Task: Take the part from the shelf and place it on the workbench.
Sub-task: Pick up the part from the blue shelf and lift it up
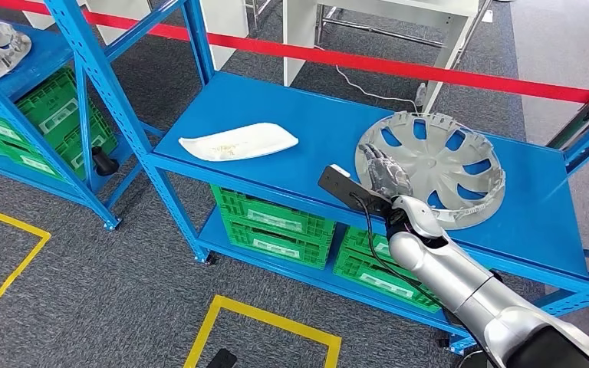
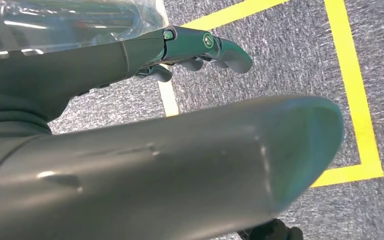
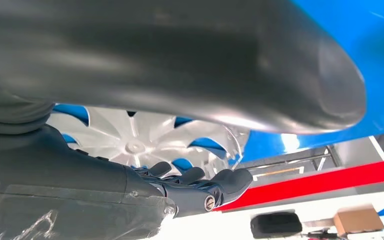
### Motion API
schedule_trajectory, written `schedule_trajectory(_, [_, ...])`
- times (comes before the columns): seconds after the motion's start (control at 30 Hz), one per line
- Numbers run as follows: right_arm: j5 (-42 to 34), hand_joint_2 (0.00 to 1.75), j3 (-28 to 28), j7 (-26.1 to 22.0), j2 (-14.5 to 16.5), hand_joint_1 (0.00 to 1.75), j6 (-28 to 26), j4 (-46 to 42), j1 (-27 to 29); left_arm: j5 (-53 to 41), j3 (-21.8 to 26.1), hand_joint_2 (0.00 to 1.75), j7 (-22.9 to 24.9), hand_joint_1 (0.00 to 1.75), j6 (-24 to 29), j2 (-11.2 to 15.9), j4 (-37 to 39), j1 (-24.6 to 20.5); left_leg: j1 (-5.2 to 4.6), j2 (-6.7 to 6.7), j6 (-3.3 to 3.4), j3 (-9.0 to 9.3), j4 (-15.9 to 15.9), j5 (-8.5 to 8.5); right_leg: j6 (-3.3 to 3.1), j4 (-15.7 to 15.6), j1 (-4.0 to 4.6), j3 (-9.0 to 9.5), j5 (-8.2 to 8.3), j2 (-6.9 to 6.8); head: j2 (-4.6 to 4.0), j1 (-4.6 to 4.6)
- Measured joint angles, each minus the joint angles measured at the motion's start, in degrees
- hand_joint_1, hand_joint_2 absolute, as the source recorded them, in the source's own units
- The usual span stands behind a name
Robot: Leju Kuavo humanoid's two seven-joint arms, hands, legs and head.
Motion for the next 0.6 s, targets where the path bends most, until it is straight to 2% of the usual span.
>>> schedule_trajectory(0.6, [0.0, 0.0, 0.0, 0.0, 0.0, 0.0, 0.0, 0.0, -0.1, -0.1, 0.0, 0.0, 0.0, 0.0, 0.0, 0.0, 0.0, 0.0, 0.04, 0.0, 0.24, 0.29, -0.9, 0.06, 0.2, 0.3, 0.11, -0.14, -0.06, 0.06, 0.0, -0.01])
